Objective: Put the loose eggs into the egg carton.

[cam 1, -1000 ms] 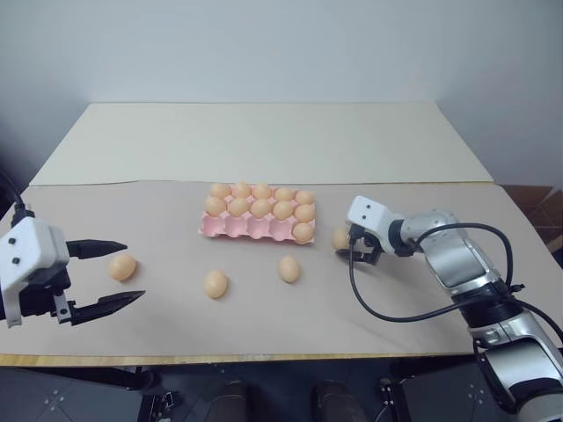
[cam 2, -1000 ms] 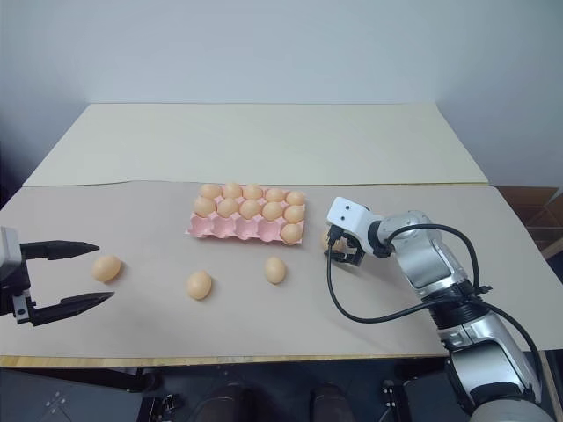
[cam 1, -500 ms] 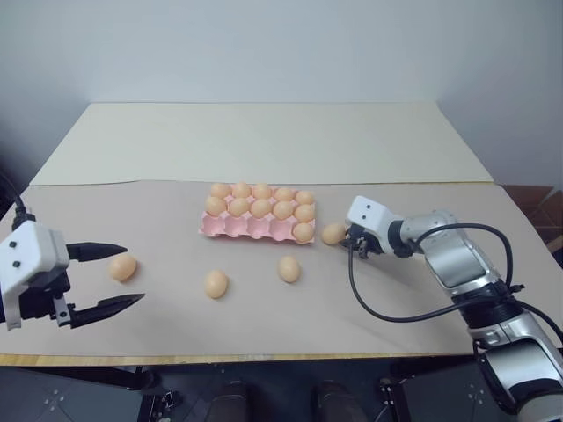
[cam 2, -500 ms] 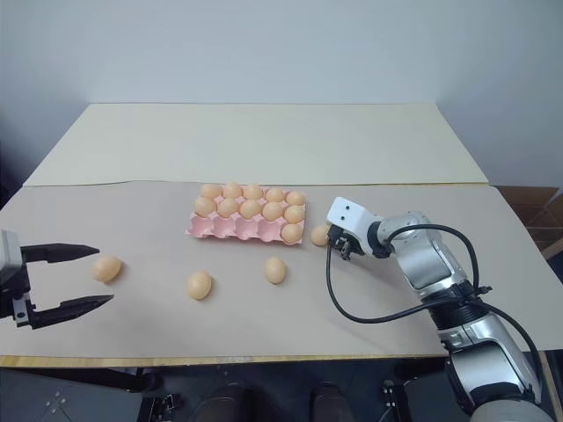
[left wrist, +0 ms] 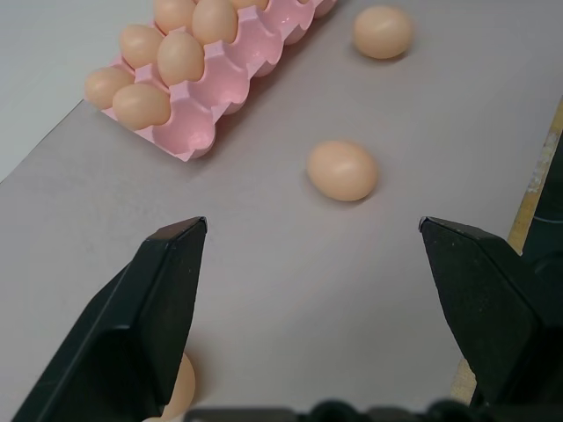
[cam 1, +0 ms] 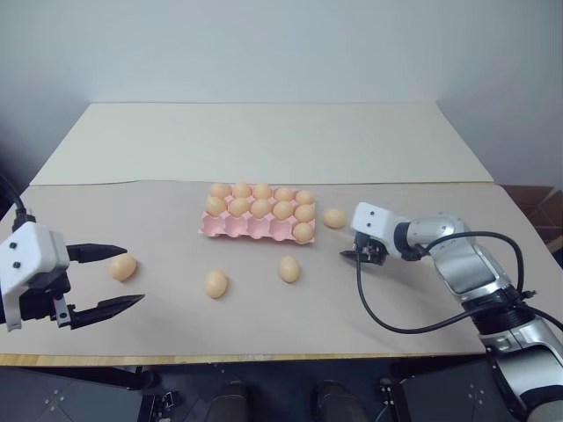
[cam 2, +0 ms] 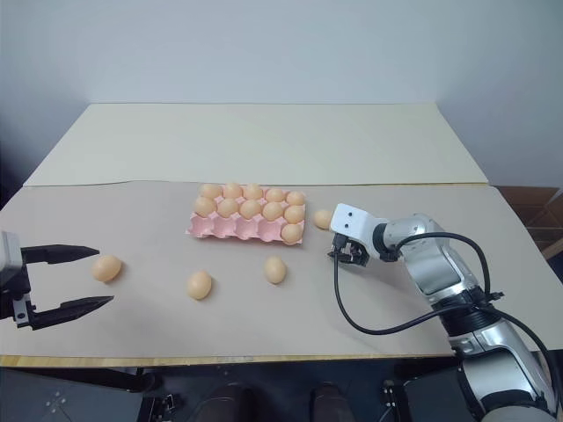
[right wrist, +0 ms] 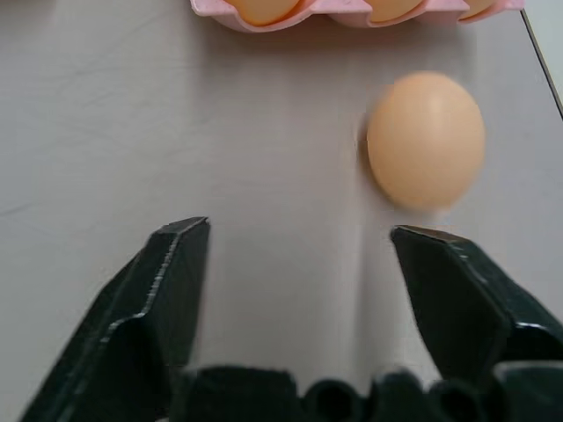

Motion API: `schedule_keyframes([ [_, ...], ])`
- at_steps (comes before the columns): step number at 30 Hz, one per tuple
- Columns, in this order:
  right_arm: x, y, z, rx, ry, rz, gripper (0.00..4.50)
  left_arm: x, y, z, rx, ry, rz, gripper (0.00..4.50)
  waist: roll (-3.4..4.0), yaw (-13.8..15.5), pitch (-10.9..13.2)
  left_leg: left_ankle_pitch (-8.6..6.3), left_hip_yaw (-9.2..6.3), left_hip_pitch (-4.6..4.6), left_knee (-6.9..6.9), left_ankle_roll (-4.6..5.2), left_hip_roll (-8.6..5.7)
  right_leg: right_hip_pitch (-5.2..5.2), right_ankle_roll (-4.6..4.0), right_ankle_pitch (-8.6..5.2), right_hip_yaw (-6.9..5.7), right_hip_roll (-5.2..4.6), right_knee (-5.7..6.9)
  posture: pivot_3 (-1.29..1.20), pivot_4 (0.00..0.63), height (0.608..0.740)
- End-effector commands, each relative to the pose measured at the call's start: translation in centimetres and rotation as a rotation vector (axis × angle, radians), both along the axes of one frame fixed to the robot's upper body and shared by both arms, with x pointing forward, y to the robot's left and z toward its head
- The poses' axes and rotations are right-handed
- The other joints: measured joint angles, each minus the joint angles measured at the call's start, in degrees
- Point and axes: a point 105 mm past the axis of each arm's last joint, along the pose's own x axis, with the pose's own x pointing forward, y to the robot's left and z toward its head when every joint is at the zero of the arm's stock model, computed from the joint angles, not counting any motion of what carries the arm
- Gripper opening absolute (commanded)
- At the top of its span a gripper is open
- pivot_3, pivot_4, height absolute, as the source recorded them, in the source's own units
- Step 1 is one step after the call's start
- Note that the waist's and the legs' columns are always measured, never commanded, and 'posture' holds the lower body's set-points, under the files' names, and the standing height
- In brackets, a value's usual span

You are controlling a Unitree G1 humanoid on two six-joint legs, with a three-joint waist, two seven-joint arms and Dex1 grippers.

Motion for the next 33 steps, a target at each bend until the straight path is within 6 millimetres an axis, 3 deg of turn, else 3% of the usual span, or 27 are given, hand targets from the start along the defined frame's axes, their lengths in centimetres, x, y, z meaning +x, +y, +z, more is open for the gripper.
schedule_keyframes([
  [1, 0.9, -0.3, 3.9, 0.023, -0.136, 0.01, 4.48, -0.1, 0.2, 0.8, 0.019, -0.043, 0.01, 4.21, 0.0, 0.0, 0.0, 0.0, 0.0, 0.0, 0.0, 0.0, 0.0, 0.0, 0.0, 0.0, 0.0, 0.0, 0.0, 0.0, 0.15, 0.74],
  [10, 4.7, -0.1, 4.2, 0.07, -0.2, -0.049, 4.48, 0.1, 0.3, 0.9, 0.017, -0.049, 0.013, 4.21, 0.0, -0.3, 0.0, 0.0, 0.05, 0.0, -0.04, 0.0, 0.01, -0.02, 0.0, 0.0, 0.02, 0.0, -0.01, 0.0, 0.15, 0.74],
  [18, 6.6, 0.5, 3.6, 0.115, -0.206, -0.056, 4.48, 0.0, 0.4, 1.0, 0.02, -0.051, 0.016, 4.21, 0.01, -0.8, 0.0, 0.0, 0.08, 0.02, -0.05, -0.01, 0.01, -0.02, -0.01, 0.01, 0.05, -0.01, 0.01, 0.0, 0.15, 0.74],
  [33, 7.2, 1.9, 2.1, 0.124, -0.15, 0.011, 4.48, -0.2, 0.5, 1.2, 0.024, -0.052, 0.015, 4.21, 0.02, -1.7, 0.0, 0.0, 0.06, 0.04, -0.1, -0.01, 0.04, -0.02, -0.02, 0.01, 0.07, -0.01, 0.02, 0.0, 0.15, 0.74],
])
